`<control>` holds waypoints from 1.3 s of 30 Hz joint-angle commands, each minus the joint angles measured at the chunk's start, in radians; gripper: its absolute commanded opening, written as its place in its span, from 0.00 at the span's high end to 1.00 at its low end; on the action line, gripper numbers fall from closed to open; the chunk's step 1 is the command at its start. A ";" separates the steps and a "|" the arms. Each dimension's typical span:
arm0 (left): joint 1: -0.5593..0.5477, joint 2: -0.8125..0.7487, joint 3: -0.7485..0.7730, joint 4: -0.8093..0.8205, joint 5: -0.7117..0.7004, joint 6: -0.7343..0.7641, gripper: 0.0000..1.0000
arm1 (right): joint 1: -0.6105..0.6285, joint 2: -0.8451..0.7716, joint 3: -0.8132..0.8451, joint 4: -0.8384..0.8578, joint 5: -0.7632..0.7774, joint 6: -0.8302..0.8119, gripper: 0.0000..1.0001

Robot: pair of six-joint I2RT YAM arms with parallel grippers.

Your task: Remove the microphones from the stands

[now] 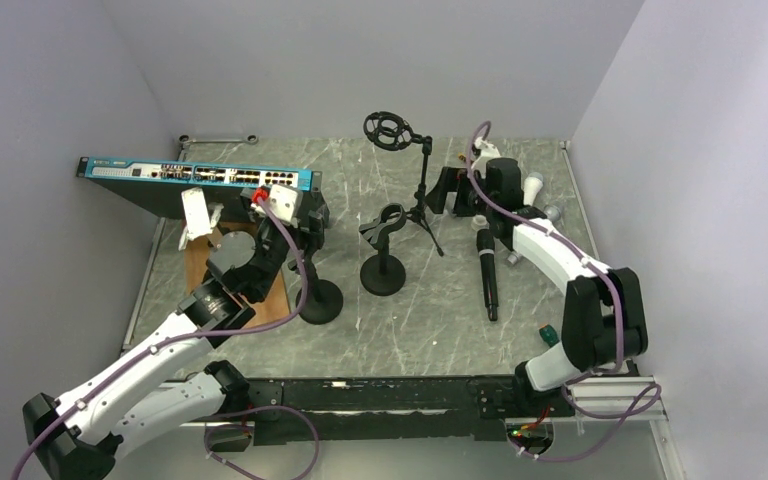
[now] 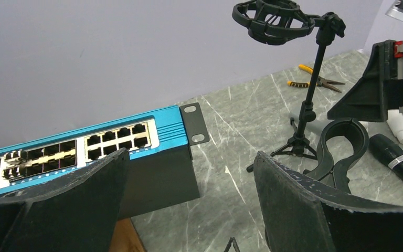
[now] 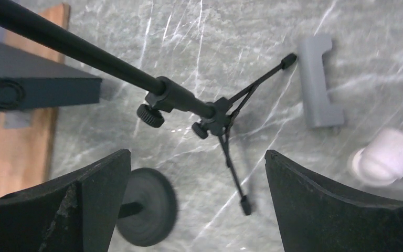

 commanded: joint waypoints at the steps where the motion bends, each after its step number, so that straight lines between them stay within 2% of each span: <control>1: -0.005 -0.030 0.032 0.034 0.010 -0.005 0.09 | 0.016 -0.078 -0.031 0.000 0.058 0.367 0.00; 4: -0.005 -0.034 0.037 0.027 0.015 -0.009 0.09 | 0.034 -0.034 0.030 -0.088 0.070 0.517 0.02; 7: -0.005 -0.042 0.036 0.028 0.011 -0.007 0.09 | 0.040 -0.009 0.041 -0.068 0.069 0.636 0.11; 13: -0.007 -0.053 0.029 0.038 -0.001 0.004 0.09 | 0.078 0.037 0.079 -0.082 0.146 0.699 0.17; 18: -0.008 -0.054 0.033 0.033 0.009 -0.001 0.09 | 0.081 0.051 0.021 0.065 0.104 0.809 0.29; 22: -0.007 -0.054 0.033 0.034 0.012 -0.001 0.09 | 0.081 0.077 -0.023 0.189 0.082 0.911 0.32; 26: -0.007 -0.052 0.033 0.034 0.010 0.001 0.09 | 0.079 0.109 -0.055 0.287 0.094 1.001 0.40; 29: -0.007 -0.051 0.033 0.034 0.008 0.005 0.09 | 0.077 0.140 -0.062 0.319 0.090 1.051 0.48; 31: -0.008 -0.053 0.033 0.035 0.007 0.005 0.09 | 0.077 0.152 -0.077 0.345 0.103 1.082 0.58; 36: -0.008 -0.053 0.031 0.037 0.006 0.009 0.09 | 0.077 0.167 -0.103 0.379 0.131 1.111 0.64; 37: -0.008 -0.054 0.032 0.038 0.006 0.010 0.09 | 0.077 0.172 -0.102 0.373 0.130 1.112 0.68; 39: -0.007 -0.055 0.032 0.038 0.005 0.011 0.09 | 0.077 0.184 -0.081 0.305 0.128 1.107 0.84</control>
